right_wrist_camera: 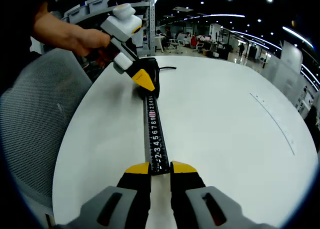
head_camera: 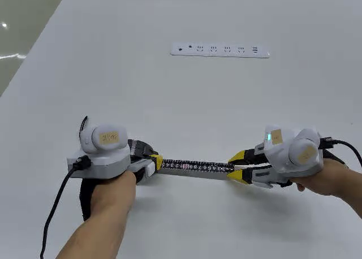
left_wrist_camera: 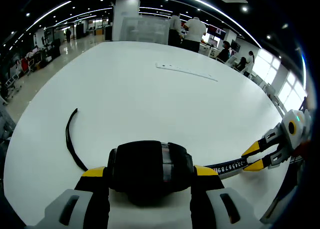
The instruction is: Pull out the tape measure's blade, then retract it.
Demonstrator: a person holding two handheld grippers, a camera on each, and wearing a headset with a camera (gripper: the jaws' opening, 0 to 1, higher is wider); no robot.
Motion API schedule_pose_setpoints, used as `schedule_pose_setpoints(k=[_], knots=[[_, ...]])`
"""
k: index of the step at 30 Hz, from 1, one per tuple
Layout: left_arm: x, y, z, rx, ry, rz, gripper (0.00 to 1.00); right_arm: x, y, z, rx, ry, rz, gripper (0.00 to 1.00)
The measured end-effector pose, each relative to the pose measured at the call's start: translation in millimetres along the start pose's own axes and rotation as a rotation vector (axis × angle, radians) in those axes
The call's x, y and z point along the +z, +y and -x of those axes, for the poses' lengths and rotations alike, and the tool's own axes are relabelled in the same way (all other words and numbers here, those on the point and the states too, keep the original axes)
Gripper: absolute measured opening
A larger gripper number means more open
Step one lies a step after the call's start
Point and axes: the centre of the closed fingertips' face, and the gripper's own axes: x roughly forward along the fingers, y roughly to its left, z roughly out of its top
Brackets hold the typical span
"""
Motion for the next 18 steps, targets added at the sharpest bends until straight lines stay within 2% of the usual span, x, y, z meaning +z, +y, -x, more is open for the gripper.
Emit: schedule_pose_setpoints(k=[18], knots=[[-0.8, -1.2, 0.4, -0.006, 0.006, 0.006, 0.62, 12.8, 2.4, -14.0, 0.019, -0.009, 0.007, 0.13]])
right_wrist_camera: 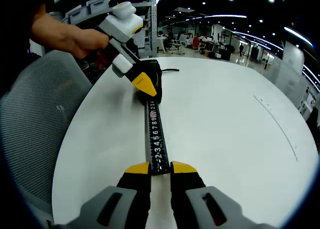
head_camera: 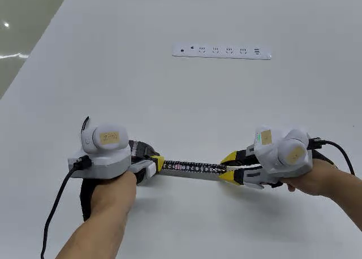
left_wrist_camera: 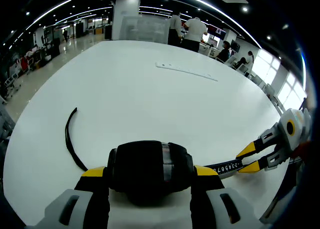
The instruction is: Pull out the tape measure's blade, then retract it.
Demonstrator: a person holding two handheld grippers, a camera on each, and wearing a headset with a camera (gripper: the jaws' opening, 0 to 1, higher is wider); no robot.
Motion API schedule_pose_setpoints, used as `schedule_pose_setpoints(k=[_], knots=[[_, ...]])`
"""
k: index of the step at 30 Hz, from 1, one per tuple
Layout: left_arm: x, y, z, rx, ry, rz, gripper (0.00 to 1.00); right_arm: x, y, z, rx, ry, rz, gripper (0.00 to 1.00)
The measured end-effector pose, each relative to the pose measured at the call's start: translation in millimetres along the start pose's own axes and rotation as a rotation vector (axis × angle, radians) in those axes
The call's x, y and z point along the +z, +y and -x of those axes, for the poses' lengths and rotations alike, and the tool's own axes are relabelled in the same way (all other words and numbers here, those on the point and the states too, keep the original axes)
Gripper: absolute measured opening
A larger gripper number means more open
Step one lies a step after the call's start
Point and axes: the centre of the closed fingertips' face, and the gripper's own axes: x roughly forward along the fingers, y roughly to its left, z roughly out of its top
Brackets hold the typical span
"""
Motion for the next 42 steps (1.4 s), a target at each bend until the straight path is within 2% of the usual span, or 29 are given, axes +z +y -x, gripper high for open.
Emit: schedule_pose_setpoints(k=[25, 42], knots=[[0.3, 1.0, -1.1, -0.001, 0.002, 0.016, 0.63, 19.7, 0.3, -23.0, 0.028, -0.013, 0.023, 0.13], [-0.8, -0.1, -1.8, -0.009, 0.009, 0.026, 0.63, 31.4, 1.4, -38.2, 0.048, -0.033, 0.011, 0.13]])
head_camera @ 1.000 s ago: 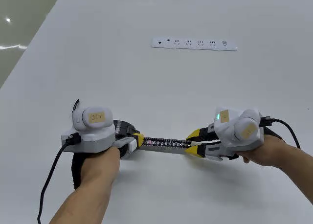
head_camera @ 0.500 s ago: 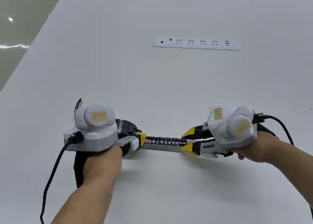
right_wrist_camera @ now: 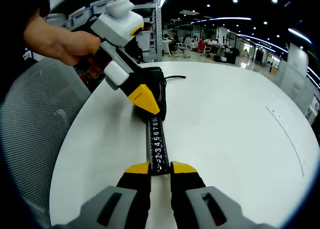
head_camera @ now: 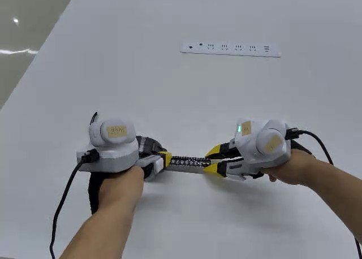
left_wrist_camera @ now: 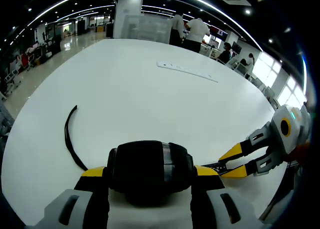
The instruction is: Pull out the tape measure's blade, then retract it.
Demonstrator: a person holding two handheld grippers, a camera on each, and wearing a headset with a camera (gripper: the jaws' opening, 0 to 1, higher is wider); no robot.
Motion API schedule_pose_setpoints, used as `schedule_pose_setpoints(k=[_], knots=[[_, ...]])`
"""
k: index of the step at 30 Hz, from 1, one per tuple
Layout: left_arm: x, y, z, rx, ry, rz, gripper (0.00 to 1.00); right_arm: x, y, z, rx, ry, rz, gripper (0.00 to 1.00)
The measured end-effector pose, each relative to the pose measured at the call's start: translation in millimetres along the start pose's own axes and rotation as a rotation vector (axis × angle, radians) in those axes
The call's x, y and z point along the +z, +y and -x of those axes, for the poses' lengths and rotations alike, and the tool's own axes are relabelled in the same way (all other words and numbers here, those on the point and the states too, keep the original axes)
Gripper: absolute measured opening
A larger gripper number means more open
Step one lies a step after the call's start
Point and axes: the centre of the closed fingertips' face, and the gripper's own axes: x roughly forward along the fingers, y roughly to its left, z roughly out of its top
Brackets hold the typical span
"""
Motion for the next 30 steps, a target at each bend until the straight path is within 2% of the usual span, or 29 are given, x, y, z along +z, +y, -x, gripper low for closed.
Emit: schedule_pose_setpoints(k=[30], knots=[[-1.2, 0.1, 0.1, -0.011, 0.010, 0.007, 0.64, 26.6, 3.8, -33.1, 0.016, -0.018, 0.024, 0.13]])
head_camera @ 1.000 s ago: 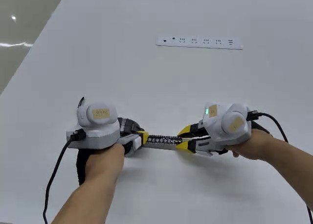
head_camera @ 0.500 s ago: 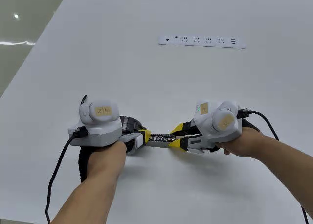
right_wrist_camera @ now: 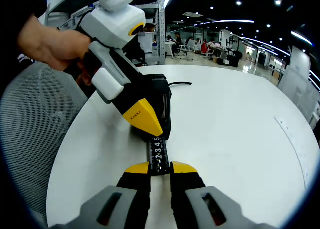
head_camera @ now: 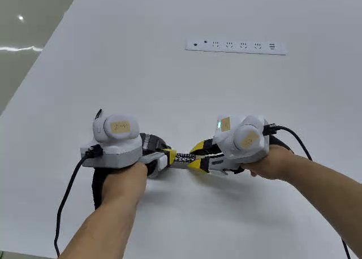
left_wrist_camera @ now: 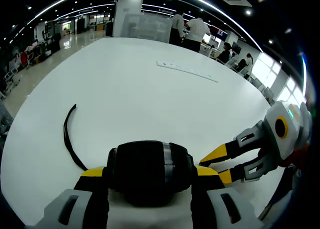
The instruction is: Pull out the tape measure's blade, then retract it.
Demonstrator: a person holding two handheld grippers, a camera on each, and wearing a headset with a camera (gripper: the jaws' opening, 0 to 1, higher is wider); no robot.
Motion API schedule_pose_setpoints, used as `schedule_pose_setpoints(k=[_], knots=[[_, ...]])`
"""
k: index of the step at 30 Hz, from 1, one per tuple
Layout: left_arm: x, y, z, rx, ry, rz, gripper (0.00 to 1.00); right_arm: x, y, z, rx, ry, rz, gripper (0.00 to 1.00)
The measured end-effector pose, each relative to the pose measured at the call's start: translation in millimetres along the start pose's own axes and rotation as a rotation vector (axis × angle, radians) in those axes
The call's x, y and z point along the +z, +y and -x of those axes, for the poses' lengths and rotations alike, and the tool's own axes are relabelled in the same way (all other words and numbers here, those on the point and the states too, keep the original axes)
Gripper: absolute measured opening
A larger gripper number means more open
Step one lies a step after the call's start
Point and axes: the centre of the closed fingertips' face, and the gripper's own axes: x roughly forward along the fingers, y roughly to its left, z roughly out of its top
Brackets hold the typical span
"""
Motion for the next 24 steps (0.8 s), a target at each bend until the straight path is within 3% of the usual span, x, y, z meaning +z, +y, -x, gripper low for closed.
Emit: schedule_pose_setpoints(k=[24], knots=[[0.2, 0.2, -0.1, -0.010, 0.006, 0.007, 0.64, 17.4, 3.1, -21.1, 0.007, -0.017, 0.003, 0.13]])
